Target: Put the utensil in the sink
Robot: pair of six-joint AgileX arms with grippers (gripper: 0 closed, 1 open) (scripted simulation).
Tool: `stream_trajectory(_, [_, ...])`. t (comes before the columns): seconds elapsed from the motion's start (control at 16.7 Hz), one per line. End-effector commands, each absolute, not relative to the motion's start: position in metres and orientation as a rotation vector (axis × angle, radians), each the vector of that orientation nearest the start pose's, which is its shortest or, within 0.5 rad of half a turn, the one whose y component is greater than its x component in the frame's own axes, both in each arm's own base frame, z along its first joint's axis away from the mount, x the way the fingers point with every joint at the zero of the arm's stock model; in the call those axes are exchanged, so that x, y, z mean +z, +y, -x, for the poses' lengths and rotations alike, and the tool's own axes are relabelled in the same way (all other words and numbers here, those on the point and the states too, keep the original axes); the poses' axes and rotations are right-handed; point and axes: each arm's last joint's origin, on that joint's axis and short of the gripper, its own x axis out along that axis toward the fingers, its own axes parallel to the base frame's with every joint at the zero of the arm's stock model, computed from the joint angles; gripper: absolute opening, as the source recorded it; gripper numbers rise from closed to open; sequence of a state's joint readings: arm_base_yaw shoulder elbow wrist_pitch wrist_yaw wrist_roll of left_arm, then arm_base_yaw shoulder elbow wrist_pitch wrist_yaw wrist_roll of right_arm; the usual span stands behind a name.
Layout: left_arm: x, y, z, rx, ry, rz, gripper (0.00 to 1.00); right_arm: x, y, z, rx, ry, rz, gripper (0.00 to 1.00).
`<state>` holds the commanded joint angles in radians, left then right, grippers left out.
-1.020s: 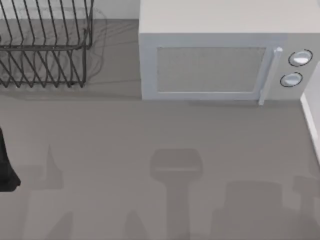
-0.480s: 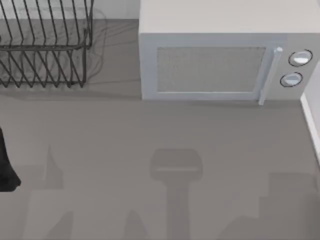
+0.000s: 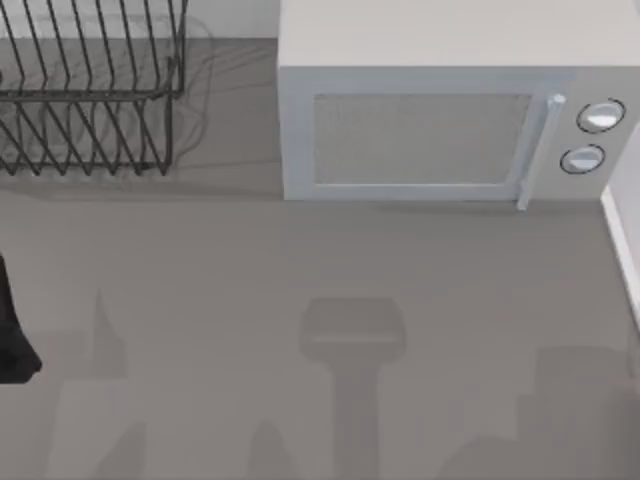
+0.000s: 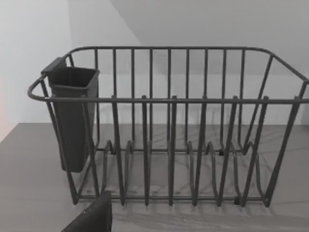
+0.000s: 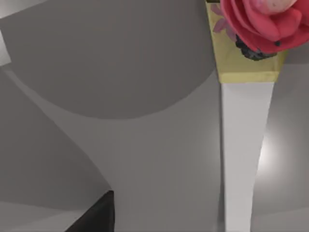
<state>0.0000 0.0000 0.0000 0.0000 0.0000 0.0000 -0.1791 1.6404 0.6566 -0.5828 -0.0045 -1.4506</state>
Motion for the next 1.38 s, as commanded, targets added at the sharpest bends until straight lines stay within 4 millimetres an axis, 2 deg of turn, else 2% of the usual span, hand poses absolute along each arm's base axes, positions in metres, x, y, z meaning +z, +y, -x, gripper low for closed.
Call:
stream_trajectory(0.72, [0.160,-0.001,-0.106,0.000,0.000,0.000,1.00,0.093,-0.041,-0.226,0.986,1.329,0.986,0.02])
stream_trajectory(1.2, [0.160,-0.001,-0.106,0.000,0.000,0.000,1.00,0.093,-0.041,-0.226,0.986,1.329,0.986,0.00])
stream_trajectory(1.26, [0.160,-0.001,-0.106,0.000,0.000,0.000,1.00,0.115,-0.040,-0.225,0.954,1.353,0.956,0.00])
stream_trajectory(1.38, [0.160,-0.001,-0.106,0.000,0.000,0.000,1.00,0.118,-0.040,-0.226,0.952,1.352,0.957,0.00])
